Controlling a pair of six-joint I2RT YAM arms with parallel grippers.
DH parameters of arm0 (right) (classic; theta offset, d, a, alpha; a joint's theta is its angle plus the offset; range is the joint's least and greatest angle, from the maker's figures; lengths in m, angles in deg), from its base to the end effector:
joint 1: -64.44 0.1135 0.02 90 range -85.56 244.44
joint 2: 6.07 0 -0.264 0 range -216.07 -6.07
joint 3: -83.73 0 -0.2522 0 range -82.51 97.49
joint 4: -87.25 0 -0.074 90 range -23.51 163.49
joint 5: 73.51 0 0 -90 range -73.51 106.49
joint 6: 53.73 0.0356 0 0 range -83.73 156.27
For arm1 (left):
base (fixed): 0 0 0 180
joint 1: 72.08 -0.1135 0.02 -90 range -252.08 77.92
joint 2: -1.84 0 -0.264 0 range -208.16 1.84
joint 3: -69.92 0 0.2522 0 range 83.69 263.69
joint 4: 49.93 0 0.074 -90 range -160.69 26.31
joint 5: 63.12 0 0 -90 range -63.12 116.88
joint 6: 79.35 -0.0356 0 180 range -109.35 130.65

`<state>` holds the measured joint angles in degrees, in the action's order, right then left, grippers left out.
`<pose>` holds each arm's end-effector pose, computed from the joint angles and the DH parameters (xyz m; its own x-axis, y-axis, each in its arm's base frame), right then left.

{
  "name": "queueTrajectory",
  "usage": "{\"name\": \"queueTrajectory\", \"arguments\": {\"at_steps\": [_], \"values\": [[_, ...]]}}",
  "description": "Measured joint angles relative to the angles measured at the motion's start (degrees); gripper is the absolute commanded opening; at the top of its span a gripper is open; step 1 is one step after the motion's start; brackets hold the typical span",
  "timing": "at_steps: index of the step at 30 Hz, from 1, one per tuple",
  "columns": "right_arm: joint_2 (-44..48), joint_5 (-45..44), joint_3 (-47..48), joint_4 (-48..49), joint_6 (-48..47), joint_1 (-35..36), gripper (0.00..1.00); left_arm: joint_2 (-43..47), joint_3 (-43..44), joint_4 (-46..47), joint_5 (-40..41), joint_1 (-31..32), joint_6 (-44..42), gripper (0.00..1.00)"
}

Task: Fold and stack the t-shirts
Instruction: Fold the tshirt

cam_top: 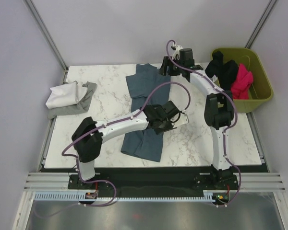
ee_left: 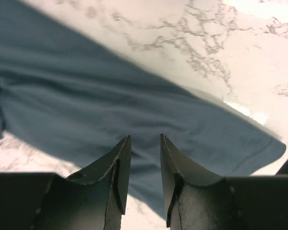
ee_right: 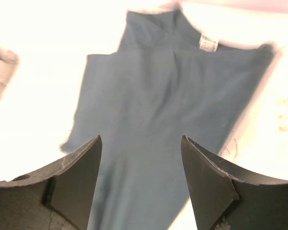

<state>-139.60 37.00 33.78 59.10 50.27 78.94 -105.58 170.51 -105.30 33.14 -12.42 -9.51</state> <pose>0.5245 0.1485 0.2333 -0.6193 0.0739 -0.7817 -0.3850 0.8391 0.3843 0.2056 -0.3437 0.2386 -0.1326 0.9048 -0.4046 0.9352 0.2494 0.2513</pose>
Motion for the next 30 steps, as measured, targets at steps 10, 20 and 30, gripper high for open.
{"name": "queueTrajectory", "arguments": {"at_steps": [10, 20, 30], "values": [[36.5, 8.4, -37.7, 4.7, 14.9, -4.0, 0.75, 17.5, -2.3, -5.5, -8.6, -21.7, 12.0, 0.42], [45.0, 15.1, -71.4, -2.0, 24.4, 1.8, 0.75, 17.4, -21.0, -8.5, -24.5, -38.8, 26.1, 0.43], [46.5, 19.5, -81.6, -1.4, 28.5, 10.6, 0.73, 11.9, -30.8, -6.1, -40.5, -39.7, 36.3, 0.44]]}}
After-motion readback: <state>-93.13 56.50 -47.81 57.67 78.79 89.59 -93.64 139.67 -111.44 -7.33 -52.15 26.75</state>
